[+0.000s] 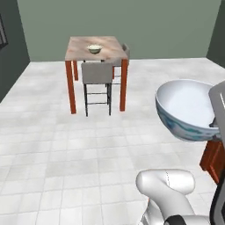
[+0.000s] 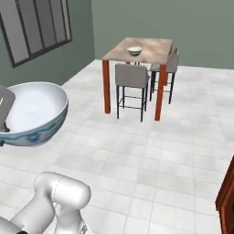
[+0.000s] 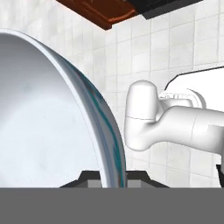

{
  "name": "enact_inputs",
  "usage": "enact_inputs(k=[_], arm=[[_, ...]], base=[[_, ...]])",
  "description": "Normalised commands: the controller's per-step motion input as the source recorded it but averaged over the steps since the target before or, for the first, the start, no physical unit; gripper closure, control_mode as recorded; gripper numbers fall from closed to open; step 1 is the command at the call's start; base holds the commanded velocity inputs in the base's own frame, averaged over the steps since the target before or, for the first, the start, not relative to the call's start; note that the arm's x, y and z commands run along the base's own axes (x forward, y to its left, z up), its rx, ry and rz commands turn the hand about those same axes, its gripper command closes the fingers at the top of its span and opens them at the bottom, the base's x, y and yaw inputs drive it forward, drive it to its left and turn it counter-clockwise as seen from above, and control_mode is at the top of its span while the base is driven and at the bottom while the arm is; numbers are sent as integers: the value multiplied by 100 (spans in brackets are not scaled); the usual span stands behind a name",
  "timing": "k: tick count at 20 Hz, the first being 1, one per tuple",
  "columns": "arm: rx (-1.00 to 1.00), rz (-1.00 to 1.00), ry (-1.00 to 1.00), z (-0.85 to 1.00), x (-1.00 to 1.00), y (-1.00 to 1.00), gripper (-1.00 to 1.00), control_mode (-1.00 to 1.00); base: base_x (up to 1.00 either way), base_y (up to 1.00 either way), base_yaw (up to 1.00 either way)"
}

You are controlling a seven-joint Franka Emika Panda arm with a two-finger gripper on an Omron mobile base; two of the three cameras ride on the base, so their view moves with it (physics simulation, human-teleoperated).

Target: Pick up the bowls from the cabinet and place each bowl in front of a stool on the dining counter.

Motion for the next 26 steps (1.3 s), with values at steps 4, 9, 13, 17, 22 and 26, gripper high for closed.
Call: enact_inputs(k=[4,9,13,17,22,26], arm=[[0,0,0,0,0,0,100,100],[0,0,0,0,0,0,100,100],[0,0,0,0,0,0,100,100],[0,0,0,0,0,0,100,100],[0,0,0,0,0,0,100,100],[0,0,0,0,0,0,100,100]], base=[[100,-5,30],[100,-33,4],[100,-41,0],[100,-50,0],[100,-62,0],[100,-66,2]])
